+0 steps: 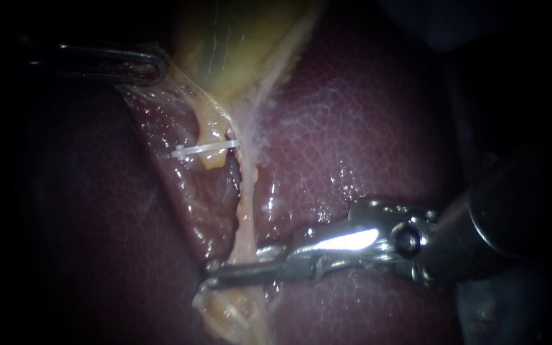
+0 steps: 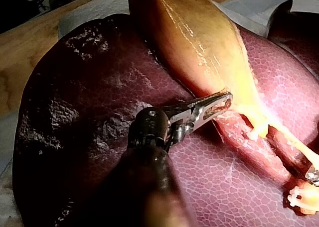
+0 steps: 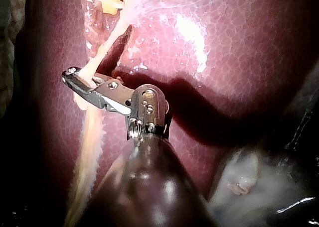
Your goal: Going back first clip right tube
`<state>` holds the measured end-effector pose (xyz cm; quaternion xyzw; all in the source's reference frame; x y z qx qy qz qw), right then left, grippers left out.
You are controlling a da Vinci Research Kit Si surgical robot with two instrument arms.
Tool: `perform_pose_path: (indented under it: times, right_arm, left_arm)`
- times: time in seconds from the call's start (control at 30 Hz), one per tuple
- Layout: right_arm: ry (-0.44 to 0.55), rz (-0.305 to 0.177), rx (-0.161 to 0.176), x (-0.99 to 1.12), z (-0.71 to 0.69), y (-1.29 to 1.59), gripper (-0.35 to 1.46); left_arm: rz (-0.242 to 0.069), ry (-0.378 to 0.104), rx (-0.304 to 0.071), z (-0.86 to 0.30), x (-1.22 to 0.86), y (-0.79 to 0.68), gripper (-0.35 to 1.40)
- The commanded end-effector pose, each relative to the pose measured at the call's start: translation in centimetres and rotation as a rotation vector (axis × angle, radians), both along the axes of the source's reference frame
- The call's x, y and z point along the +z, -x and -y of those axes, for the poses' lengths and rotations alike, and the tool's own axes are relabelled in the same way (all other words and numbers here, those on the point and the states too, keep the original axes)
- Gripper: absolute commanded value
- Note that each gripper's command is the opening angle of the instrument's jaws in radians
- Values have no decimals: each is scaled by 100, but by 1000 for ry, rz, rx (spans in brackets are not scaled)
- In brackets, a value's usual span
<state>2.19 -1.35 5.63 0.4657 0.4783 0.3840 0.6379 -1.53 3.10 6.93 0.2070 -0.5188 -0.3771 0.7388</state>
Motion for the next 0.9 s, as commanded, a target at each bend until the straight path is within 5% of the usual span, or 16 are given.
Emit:
perform_pose_path:
  times: [0.03,0.07,0.2,0.33,0.4,0.6,0.9]
  right_arm:
    - [0,-1,-1,0,0,0,-35]
    - [1,0,1,1,0,0,-35]
    - [59,-26,-23,7,-2,0,22]
    - [229,-1,18,21,-3,3,47]
    - [307,12,21,28,-4,7,50]
    - [551,11,-51,41,-7,34,50]
    - [795,-13,-80,9,-21,75,50]
  left_arm:
    - [1,0,1,0,0,0,-35]
    - [1,0,1,0,0,0,-35]
    - [1,0,1,0,1,0,-35]
    - [1,1,1,1,2,0,-35]
    - [1,1,1,1,2,0,-35]
    - [1,1,1,1,2,-1,-35]
    - [3,0,4,1,3,-1,-35]
